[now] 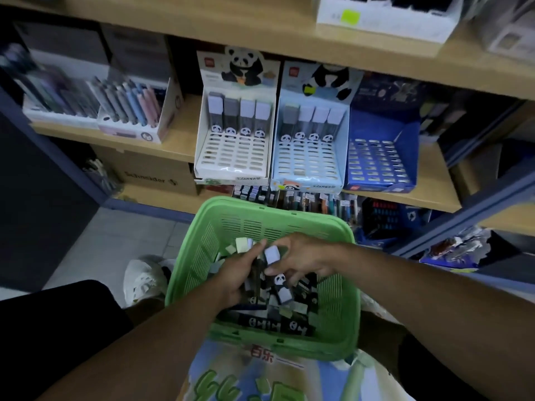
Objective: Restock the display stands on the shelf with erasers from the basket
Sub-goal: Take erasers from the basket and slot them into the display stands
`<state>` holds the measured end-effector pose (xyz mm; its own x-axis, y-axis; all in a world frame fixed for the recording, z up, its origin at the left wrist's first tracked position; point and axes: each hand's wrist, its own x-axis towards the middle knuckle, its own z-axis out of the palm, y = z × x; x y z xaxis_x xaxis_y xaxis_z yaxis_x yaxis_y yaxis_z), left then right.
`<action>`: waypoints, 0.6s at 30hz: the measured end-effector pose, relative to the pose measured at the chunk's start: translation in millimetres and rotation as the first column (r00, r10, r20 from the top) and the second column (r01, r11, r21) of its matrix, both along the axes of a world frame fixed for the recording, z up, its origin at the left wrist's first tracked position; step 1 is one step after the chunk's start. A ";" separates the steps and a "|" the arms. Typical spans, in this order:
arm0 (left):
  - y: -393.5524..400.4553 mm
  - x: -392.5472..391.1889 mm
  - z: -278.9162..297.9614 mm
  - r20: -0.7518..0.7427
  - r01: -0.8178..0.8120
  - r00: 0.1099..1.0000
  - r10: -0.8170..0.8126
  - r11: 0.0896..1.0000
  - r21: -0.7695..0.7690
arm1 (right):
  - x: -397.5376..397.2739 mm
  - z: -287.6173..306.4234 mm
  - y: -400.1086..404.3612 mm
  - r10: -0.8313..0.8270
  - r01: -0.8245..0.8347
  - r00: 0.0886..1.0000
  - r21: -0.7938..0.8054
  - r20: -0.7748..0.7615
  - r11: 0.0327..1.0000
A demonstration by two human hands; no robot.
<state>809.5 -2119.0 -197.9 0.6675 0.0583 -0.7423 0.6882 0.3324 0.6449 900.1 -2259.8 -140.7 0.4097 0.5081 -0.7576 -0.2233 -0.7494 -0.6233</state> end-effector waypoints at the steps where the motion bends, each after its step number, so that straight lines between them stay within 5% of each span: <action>1: -0.4 -0.1 11.4 0.005 0.012 1.000 -0.012 1.000 0.006 | 0.3 12.9 -2.9 0.051 -0.050 0.998 -0.026 0.032 0.998; 8: 10.8 -1.6 87.9 0.090 0.192 0.977 -0.193 0.981 0.017 | 31.2 105.6 -24.6 0.179 -0.175 0.957 -0.040 0.228 0.984; 13: 11.6 15.7 136.2 0.206 0.200 0.951 -0.231 0.967 0.160 | 64.3 135.5 -27.0 -0.226 0.117 0.887 0.278 0.402 0.953; 18: 21.9 57.4 172.8 0.269 0.116 0.939 -0.216 0.932 0.344 | 89.7 138.9 -18.5 -0.424 0.197 0.676 0.406 0.603 0.892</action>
